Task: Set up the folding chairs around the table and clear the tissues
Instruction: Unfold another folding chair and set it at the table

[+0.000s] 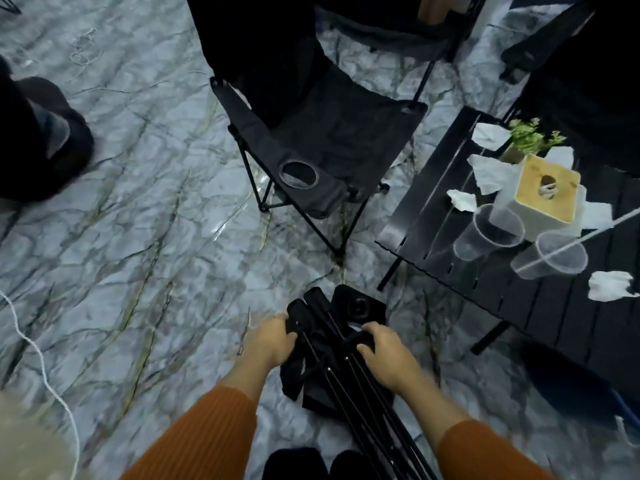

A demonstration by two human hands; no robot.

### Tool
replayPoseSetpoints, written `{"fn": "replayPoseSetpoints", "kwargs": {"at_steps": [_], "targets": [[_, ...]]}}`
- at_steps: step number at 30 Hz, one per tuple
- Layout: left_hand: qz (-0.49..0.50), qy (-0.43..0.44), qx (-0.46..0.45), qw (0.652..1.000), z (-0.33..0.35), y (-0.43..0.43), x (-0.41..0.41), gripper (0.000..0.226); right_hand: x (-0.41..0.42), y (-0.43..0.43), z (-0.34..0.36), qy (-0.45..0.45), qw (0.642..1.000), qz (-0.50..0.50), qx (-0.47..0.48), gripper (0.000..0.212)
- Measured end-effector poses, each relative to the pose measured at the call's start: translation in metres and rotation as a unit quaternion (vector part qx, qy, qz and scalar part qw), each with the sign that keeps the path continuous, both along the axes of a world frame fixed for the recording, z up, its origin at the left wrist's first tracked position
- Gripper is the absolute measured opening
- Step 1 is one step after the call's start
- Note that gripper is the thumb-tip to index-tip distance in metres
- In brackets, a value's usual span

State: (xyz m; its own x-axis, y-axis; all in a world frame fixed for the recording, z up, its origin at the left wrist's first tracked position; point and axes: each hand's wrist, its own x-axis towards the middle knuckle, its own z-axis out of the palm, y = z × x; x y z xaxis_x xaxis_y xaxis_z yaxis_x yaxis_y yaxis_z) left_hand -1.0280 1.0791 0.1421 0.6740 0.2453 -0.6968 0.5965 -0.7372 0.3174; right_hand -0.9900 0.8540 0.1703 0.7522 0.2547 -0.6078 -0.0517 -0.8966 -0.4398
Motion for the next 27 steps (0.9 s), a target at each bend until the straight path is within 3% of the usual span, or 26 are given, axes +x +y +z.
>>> {"fn": "replayPoseSetpoints", "kwargs": {"at_steps": [7, 11, 16, 22, 27], "targets": [[0.161, -0.047, -0.053, 0.984, -0.187, 0.012, 0.023, 0.044, 0.041, 0.047, -0.195, -0.017, 0.999, -0.008, 0.034, 0.046], [0.256, -0.097, -0.085, 0.958, -0.285, 0.020, 0.046, 0.050, 0.072, 0.072, -0.286, -0.065, 0.997, 0.002, 0.037, 0.042], [0.372, -0.143, -0.134, 0.907, -0.359, 0.019, 0.061, 0.043, 0.099, 0.103, -0.351, -0.046, 0.996, -0.029, 0.072, 0.041], [0.562, -0.141, -0.242, 0.778, -0.353, 0.010, 0.057, 0.027, 0.108, 0.108, -0.341, -0.028, 0.988, -0.107, 0.113, 0.032], [0.572, -0.145, -0.311, 0.745, -0.259, 0.005, 0.034, 0.009, 0.093, 0.098, -0.250, -0.033, 0.983, -0.106, 0.149, 0.028]]}}
